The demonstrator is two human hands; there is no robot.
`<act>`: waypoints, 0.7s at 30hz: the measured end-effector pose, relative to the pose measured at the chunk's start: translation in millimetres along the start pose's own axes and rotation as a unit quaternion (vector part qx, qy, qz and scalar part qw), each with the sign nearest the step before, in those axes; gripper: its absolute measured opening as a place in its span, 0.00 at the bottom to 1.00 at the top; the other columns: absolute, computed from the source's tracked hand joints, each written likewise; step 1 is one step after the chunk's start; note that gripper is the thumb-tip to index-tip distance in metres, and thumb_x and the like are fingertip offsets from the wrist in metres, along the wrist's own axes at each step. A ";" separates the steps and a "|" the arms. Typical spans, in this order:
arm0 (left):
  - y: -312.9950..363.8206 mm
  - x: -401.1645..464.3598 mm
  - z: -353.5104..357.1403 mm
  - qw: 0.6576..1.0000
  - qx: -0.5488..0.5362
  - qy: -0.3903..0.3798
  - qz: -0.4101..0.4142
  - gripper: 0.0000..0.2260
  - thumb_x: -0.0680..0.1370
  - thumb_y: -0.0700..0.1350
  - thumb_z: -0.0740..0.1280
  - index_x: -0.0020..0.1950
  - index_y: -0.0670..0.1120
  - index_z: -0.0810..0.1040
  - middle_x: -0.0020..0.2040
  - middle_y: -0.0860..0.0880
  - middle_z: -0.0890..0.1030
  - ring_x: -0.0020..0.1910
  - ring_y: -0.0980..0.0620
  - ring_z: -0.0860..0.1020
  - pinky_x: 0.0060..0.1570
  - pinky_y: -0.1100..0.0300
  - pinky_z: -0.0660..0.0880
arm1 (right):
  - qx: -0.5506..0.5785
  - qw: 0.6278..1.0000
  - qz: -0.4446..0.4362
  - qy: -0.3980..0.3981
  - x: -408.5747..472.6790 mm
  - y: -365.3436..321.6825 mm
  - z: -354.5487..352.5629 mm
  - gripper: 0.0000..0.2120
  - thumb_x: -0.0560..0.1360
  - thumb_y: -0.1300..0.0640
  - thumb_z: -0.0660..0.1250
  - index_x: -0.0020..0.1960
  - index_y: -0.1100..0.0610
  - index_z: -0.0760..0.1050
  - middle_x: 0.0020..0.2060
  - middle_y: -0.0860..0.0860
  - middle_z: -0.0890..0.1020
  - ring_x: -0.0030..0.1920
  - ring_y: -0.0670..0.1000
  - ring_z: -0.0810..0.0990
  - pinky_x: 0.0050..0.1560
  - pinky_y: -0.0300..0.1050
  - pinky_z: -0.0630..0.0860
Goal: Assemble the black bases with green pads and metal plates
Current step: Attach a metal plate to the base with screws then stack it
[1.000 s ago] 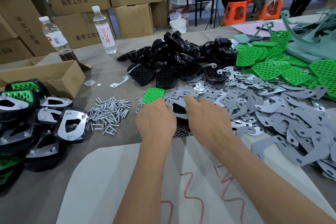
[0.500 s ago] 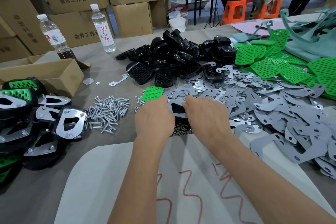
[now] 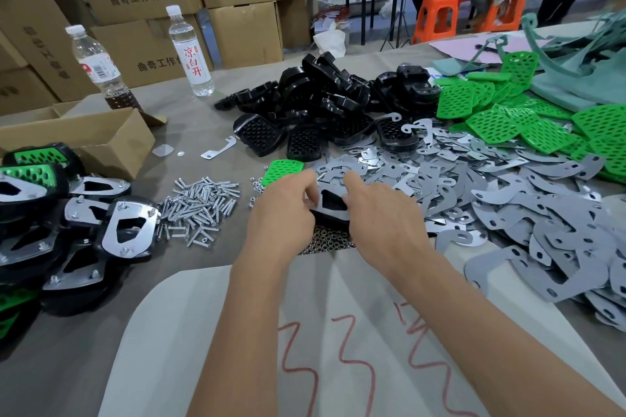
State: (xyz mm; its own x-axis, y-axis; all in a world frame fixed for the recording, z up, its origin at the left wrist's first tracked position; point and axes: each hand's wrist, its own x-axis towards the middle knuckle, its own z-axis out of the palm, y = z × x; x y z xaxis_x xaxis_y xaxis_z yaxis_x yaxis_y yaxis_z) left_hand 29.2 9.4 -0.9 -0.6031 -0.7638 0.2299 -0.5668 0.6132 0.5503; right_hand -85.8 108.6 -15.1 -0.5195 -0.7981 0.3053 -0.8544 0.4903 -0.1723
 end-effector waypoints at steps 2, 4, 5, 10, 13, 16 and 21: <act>-5.3 3.3 0.4 0.993 -0.109 -0.006 -0.042 0.15 0.76 0.32 0.62 0.44 0.53 0.77 0.38 0.52 0.77 0.33 0.54 0.73 0.33 0.59 0.71 | 0.022 1.000 -0.004 -0.002 1.2 -0.3 -0.2 0.13 0.84 0.58 0.59 0.47 0.52 0.55 0.31 0.49 0.69 0.29 0.50 0.63 0.28 0.47 0.52; -6.8 5.9 3.0 0.977 -0.186 0.043 -0.100 0.16 0.76 0.32 0.63 0.47 0.54 0.79 0.39 0.51 0.79 0.32 0.55 0.73 0.32 0.63 0.70 | 0.052 0.999 0.002 0.006 2.1 2.0 3.7 0.17 0.86 0.52 0.57 0.45 0.51 0.51 0.33 0.50 0.71 0.30 0.51 0.65 0.28 0.48 0.56; -6.0 7.6 3.7 0.968 -0.200 0.076 -0.128 0.15 0.75 0.33 0.63 0.48 0.54 0.78 0.39 0.51 0.79 0.35 0.52 0.75 0.34 0.61 0.70 | 0.052 0.999 -0.001 0.008 1.7 1.9 3.0 0.20 0.86 0.50 0.58 0.45 0.51 0.47 0.37 0.50 0.73 0.31 0.52 0.66 0.29 0.49 0.60; -13.4 11.6 1.2 0.951 -0.164 0.146 -0.219 0.07 0.77 0.37 0.62 0.48 0.46 0.78 0.42 0.48 0.81 0.44 0.42 0.80 0.44 0.52 0.75 | 0.051 0.998 -0.012 -0.039 1.4 3.0 -2.2 0.39 0.69 0.22 0.56 0.64 0.53 0.66 0.56 0.49 0.71 0.55 0.54 0.71 0.51 0.50 0.73; -12.8 10.7 0.8 0.948 -0.169 0.130 -0.237 0.08 0.79 0.41 0.61 0.44 0.43 0.79 0.43 0.40 0.85 0.39 0.37 0.84 0.43 0.45 0.83 | 0.073 0.994 -0.051 -0.057 2.0 3.5 0.0 0.35 0.74 0.31 0.66 0.71 0.53 0.65 0.60 0.48 0.72 0.60 0.55 0.75 0.56 0.52 0.76; -6.5 9.5 2.8 0.942 -0.165 0.154 -0.247 0.08 0.80 0.47 0.64 0.45 0.45 0.79 0.42 0.40 0.85 0.43 0.37 0.84 0.48 0.43 0.82 | 0.162 0.986 -0.032 -0.001 4.9 3.8 3.8 0.33 0.76 0.40 0.72 0.72 0.55 0.66 0.61 0.49 0.72 0.55 0.55 0.78 0.53 0.52 0.76; 17.3 6.8 12.1 0.841 -0.482 0.038 -0.243 0.10 0.81 0.47 0.67 0.44 0.43 0.79 0.37 0.46 0.83 0.32 0.47 0.83 0.36 0.55 0.81 | 0.291 0.947 0.026 0.136 7.7 7.8 2.5 0.30 0.71 0.41 0.77 0.64 0.53 0.67 0.56 0.47 0.72 0.48 0.44 0.68 0.47 0.44 0.67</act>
State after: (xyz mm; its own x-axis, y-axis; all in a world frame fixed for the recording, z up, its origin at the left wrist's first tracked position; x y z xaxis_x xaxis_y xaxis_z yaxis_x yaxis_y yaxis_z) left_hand 8.5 17.3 0.5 -0.3734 -0.9099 -0.1806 0.0040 -0.1962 0.9806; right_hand -96.5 105.4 -16.4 -0.6067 -0.6193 0.4984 -0.7308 0.1878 -0.6562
